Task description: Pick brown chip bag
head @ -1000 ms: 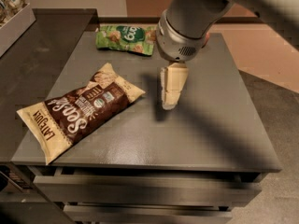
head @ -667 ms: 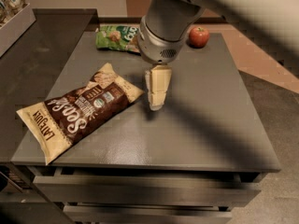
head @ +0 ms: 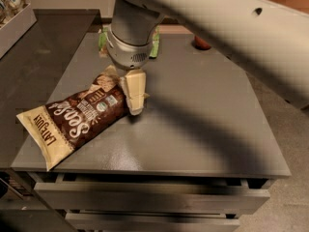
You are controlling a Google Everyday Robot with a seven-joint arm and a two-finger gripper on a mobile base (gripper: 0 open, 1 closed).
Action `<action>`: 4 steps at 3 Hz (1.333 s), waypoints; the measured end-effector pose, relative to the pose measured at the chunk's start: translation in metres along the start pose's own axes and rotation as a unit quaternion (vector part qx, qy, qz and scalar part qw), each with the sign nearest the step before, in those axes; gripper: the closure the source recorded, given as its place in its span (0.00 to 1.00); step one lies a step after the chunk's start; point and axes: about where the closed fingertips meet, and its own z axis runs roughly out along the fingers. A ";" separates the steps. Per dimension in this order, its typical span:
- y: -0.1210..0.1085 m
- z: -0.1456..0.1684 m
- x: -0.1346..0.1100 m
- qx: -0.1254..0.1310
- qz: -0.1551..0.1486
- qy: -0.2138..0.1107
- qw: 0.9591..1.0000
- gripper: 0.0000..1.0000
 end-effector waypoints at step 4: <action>-0.019 0.066 -0.024 -0.090 -0.084 0.043 0.991 0.18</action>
Offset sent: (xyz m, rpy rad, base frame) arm 0.0105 0.0618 -0.0397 -0.1101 0.0354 0.1733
